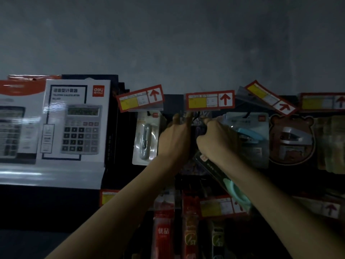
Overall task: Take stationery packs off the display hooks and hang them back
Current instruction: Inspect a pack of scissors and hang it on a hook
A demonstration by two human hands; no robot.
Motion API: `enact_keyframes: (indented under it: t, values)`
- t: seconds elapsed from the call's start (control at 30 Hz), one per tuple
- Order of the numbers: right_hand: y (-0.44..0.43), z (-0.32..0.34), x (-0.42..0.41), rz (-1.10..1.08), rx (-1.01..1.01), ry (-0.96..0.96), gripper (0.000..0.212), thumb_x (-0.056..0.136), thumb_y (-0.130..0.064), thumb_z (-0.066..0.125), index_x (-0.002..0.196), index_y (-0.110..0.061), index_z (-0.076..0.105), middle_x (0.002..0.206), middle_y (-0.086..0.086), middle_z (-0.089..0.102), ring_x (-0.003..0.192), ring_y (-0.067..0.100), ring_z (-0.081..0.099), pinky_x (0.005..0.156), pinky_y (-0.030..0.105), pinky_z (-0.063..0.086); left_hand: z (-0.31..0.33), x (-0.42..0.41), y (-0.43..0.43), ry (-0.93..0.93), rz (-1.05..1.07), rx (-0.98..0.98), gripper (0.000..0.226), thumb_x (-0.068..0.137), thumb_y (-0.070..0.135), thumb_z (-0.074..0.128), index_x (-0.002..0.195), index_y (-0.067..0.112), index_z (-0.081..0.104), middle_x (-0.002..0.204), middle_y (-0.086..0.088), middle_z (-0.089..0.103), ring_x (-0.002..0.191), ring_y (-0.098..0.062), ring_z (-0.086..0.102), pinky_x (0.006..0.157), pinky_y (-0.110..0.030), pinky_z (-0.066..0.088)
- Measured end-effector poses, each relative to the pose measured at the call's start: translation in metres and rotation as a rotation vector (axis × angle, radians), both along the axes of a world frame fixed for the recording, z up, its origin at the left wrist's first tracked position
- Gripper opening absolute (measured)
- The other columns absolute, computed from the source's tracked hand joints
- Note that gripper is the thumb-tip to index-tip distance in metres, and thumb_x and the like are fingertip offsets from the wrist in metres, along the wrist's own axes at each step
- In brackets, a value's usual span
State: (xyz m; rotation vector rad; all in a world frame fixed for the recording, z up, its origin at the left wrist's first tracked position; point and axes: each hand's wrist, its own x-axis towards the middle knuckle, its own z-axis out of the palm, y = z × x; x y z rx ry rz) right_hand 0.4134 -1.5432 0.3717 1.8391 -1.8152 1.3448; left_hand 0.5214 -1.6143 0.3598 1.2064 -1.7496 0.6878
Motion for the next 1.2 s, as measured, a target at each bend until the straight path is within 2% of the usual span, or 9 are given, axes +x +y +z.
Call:
enact_keyframes:
  t: [0.23, 0.4, 0.53, 0.63, 0.73, 0.83, 0.93, 1.07, 1.2]
  values:
    - [-0.021, -0.006, 0.007, -0.035, -0.024, 0.079, 0.059, 0.094, -0.019, 0.064, 0.149, -0.028, 0.045, 0.137, 0.009, 0.056, 0.126, 0.033, 0.054, 0.100, 0.046, 0.047, -0.003, 0.000, -0.006, -0.004, 0.006, -0.018, 0.093, 0.091, 0.010, 0.071, 0.163, 0.024, 0.014, 0.161, -0.018, 0.014, 0.121, -0.041, 0.058, 0.083, -0.045, 0.060]
    - [-0.033, -0.001, 0.012, -0.083, 0.045, 0.100, 0.059, 0.093, -0.024, 0.063, 0.148, -0.032, 0.043, 0.139, 0.012, 0.054, 0.129, 0.039, 0.052, 0.104, 0.057, 0.046, -0.003, -0.003, -0.010, -0.033, -0.001, 0.029, 0.091, 0.089, 0.008, 0.072, 0.162, 0.015, 0.017, 0.164, -0.015, 0.006, 0.128, -0.039, 0.051, 0.089, -0.040, 0.054]
    - [-0.032, -0.002, 0.013, -0.097, 0.096, 0.095, 0.059, 0.094, -0.025, 0.063, 0.149, -0.032, 0.042, 0.138, 0.013, 0.054, 0.129, 0.038, 0.052, 0.102, 0.051, 0.045, -0.001, -0.004, -0.029, -0.025, -0.036, 0.095, 0.092, 0.092, 0.013, 0.071, 0.163, 0.014, 0.012, 0.165, -0.014, 0.006, 0.128, -0.038, 0.047, 0.096, -0.046, 0.055]
    - [-0.019, -0.006, 0.013, -0.056, 0.063, 0.101, 0.032, 0.090, -0.021, 0.064, 0.123, -0.022, 0.062, 0.126, 0.012, 0.060, 0.117, 0.035, 0.058, 0.097, 0.045, 0.051, -0.007, -0.003, -0.038, 0.000, -0.112, 0.243, 0.068, 0.102, 0.015, 0.057, 0.161, 0.010, 0.024, 0.162, -0.022, 0.027, 0.135, -0.039, 0.047, 0.109, -0.049, 0.047]
    - [0.006, -0.013, 0.013, 0.002, 0.032, 0.116, 0.023, 0.087, -0.021, 0.065, 0.110, -0.024, 0.064, 0.113, 0.008, 0.065, 0.102, 0.032, 0.062, 0.090, 0.045, 0.055, -0.008, -0.014, -0.022, 0.070, -0.242, 0.329, 0.036, 0.109, 0.009, 0.041, 0.145, 0.010, 0.045, 0.137, -0.012, 0.057, 0.116, -0.020, 0.061, 0.094, -0.017, 0.053]
    - [0.031, -0.022, 0.006, 0.040, -0.015, 0.150, 0.037, 0.090, -0.022, 0.063, 0.125, -0.029, 0.061, 0.115, 0.004, 0.065, 0.099, 0.029, 0.063, 0.087, 0.044, 0.056, 0.005, -0.014, -0.033, 0.096, -0.126, 0.231, 0.051, 0.110, 0.027, 0.042, 0.157, 0.018, 0.026, 0.162, -0.006, 0.029, 0.135, -0.027, 0.042, 0.098, -0.027, 0.031]
    - [0.052, -0.032, -0.006, 0.053, -0.037, 0.177, 0.046, 0.095, -0.026, 0.060, 0.140, -0.036, 0.052, 0.125, -0.003, 0.062, 0.102, 0.024, 0.063, 0.086, 0.040, 0.056, 0.009, -0.020, -0.046, 0.111, 0.062, 0.219, 0.067, 0.107, 0.046, 0.044, 0.162, 0.022, 0.014, 0.165, -0.003, 0.018, 0.137, -0.028, 0.036, 0.102, -0.035, 0.024]
    - [0.064, -0.046, -0.020, 0.064, -0.037, 0.184, 0.046, 0.098, -0.035, 0.056, 0.142, -0.044, 0.046, 0.121, -0.010, 0.060, 0.101, 0.020, 0.061, 0.087, 0.043, 0.057, 0.006, -0.035, -0.057, 0.108, 0.138, 0.292, 0.075, 0.109, 0.048, 0.036, 0.165, 0.019, -0.006, 0.173, -0.005, -0.011, 0.154, -0.032, 0.015, 0.122, -0.043, 0.018]
    - [0.067, -0.058, -0.037, 0.070, -0.012, 0.185, 0.043, 0.099, -0.040, 0.055, 0.141, -0.047, 0.046, 0.116, -0.014, 0.059, 0.101, 0.015, 0.060, 0.086, 0.038, 0.056, 0.002, -0.046, -0.062, 0.179, 0.135, 0.323, 0.077, 0.109, 0.049, 0.036, 0.165, 0.022, -0.009, 0.171, -0.012, -0.020, 0.157, -0.041, -0.002, 0.125, -0.054, 0.009]
